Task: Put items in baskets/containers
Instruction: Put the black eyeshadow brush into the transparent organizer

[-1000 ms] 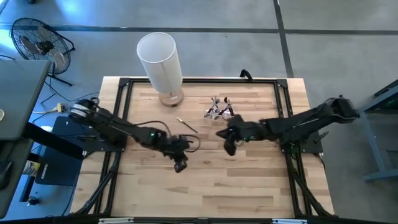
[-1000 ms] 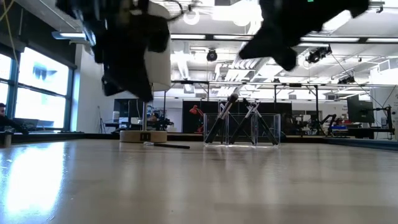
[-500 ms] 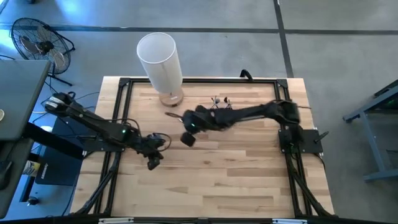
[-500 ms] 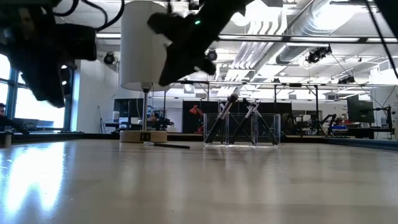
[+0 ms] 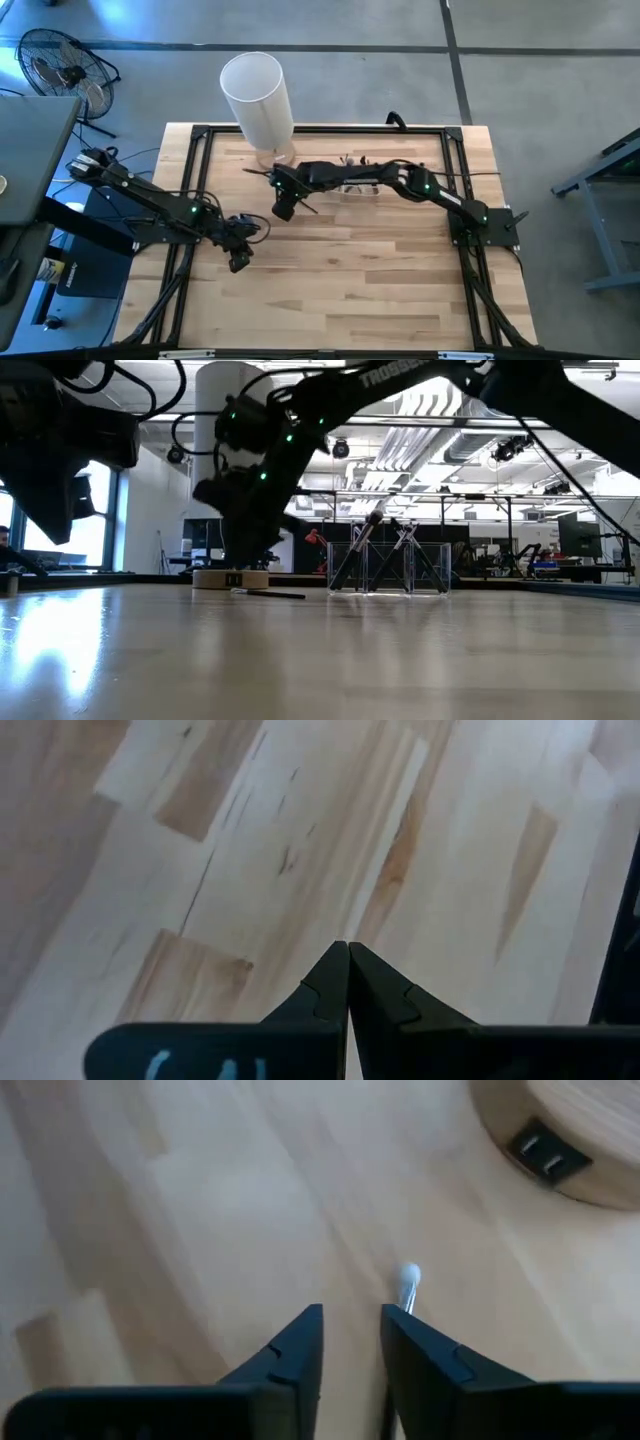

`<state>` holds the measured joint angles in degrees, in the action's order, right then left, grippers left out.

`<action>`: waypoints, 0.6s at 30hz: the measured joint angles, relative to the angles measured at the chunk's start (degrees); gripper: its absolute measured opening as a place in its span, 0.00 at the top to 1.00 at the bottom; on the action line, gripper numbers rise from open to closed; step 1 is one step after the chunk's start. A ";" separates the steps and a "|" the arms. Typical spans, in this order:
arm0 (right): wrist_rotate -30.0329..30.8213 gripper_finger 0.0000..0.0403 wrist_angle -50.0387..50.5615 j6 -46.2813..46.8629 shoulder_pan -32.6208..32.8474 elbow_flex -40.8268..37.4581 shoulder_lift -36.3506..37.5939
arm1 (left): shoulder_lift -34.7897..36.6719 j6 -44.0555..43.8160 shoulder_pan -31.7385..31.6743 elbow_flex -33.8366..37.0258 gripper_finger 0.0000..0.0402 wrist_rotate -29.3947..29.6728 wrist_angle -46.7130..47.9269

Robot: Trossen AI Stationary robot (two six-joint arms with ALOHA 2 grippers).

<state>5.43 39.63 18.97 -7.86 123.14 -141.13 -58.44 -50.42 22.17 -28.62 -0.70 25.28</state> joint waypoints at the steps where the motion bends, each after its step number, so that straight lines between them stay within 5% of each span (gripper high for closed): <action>1: 0.23 0.74 -0.22 -0.05 -0.25 0.04 -0.32 | 0.13 -0.01 0.00 0.02 1.00 0.03 0.46; 18: 3.07 0.67 -6.12 -5.79 -1.99 -1.15 -4.11 | 0.25 -1.11 0.00 0.02 1.00 1.04 1.53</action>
<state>8.50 33.51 13.17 -9.85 121.99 -145.24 -58.19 -51.53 22.17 -28.60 0.34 26.81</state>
